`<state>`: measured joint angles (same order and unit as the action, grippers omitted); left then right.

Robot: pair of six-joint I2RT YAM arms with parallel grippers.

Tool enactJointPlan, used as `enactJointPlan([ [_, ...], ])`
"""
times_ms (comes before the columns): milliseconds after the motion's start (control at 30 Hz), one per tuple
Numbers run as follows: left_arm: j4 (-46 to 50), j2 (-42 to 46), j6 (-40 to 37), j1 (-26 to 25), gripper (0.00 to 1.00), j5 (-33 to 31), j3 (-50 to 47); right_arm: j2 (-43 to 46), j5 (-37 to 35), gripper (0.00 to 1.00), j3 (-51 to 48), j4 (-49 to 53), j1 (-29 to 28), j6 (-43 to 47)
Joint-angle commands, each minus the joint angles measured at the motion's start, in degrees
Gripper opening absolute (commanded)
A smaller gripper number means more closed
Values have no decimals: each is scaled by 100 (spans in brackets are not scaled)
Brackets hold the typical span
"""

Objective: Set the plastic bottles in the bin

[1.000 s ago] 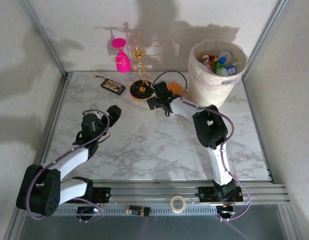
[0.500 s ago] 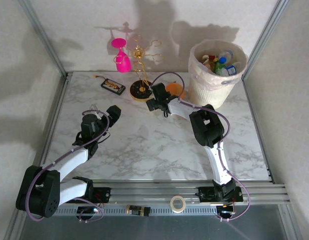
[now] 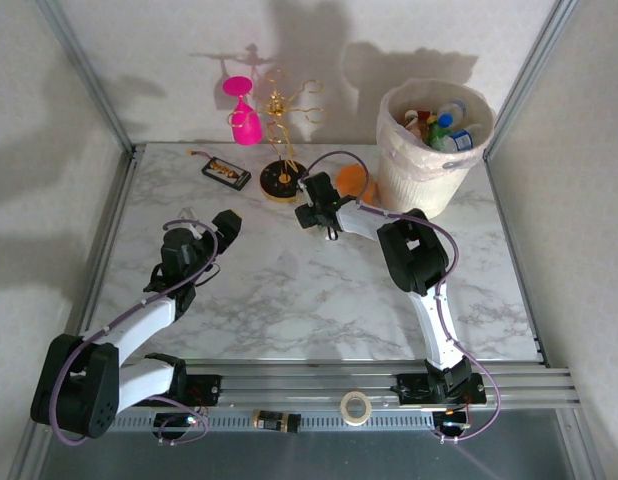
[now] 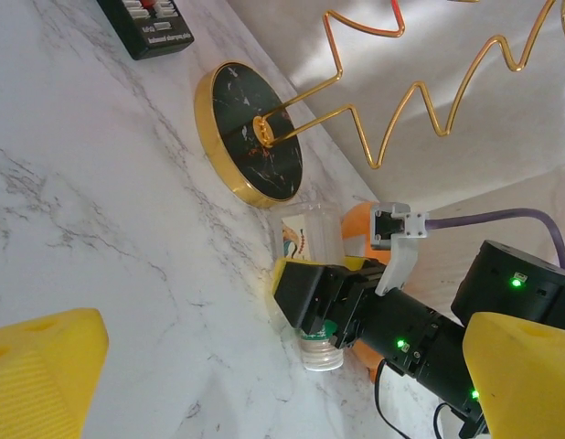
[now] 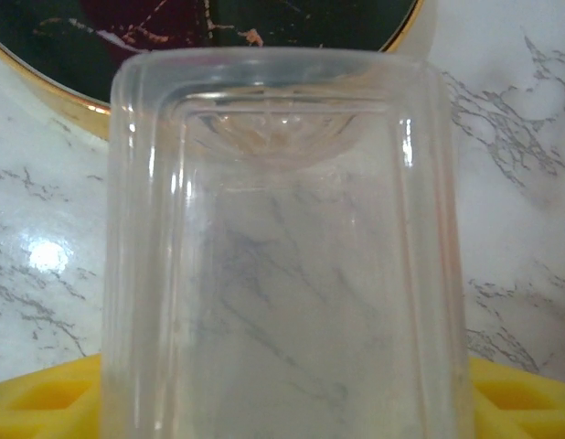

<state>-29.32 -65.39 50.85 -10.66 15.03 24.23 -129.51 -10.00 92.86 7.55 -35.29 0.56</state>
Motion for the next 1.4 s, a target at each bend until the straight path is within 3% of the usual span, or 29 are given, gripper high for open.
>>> enactJointPlan([
  [0,76,138,-30,64,100,-40,-94,138,134,61,-46,-6,-57,-29],
  [233,137,230,-58,64,100,-82,-111,676,463,48,-531,-329,-58,-155],
  [467,110,250,-60,64,100,-63,-134,1923,1173,45,-1704,-933,-66,-462],
  [800,-206,228,110,22,99,0,-170,4133,1461,44,-2956,-1317,-66,-768],
  [1100,-533,88,200,-184,100,-24,-79,5342,1297,42,-2439,-1102,96,-636],
  [1367,-239,100,-326,-628,99,-66,301,5266,1043,42,-1055,-767,798,-578],
])
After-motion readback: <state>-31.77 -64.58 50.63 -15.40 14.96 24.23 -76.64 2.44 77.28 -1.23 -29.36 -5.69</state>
